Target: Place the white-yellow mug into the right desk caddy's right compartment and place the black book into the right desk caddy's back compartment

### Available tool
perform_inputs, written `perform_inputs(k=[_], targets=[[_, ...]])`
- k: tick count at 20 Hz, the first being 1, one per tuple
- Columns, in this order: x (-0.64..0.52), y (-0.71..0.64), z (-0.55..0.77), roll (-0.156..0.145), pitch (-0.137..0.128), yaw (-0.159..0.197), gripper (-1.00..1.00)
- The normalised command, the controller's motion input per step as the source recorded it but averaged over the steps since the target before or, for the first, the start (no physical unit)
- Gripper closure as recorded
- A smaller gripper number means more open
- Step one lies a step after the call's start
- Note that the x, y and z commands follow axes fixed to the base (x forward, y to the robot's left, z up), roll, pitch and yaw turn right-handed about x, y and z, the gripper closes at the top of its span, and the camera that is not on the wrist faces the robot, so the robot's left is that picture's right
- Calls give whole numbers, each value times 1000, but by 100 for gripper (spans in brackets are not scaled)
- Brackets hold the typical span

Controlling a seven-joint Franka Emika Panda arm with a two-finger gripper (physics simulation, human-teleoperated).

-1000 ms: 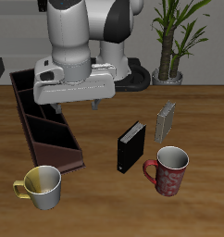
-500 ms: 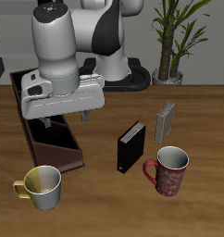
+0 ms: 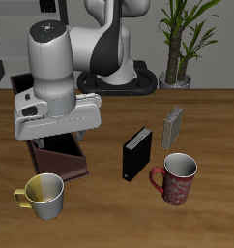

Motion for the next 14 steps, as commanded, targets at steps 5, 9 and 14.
perform_inputs(k=[5,9,14], targets=[[68,135,-488,-48,-94,46,-100],[-34,53,-196,-24,-46,22,-100],[-57,-54,-323,-75,-49,40,-100]])
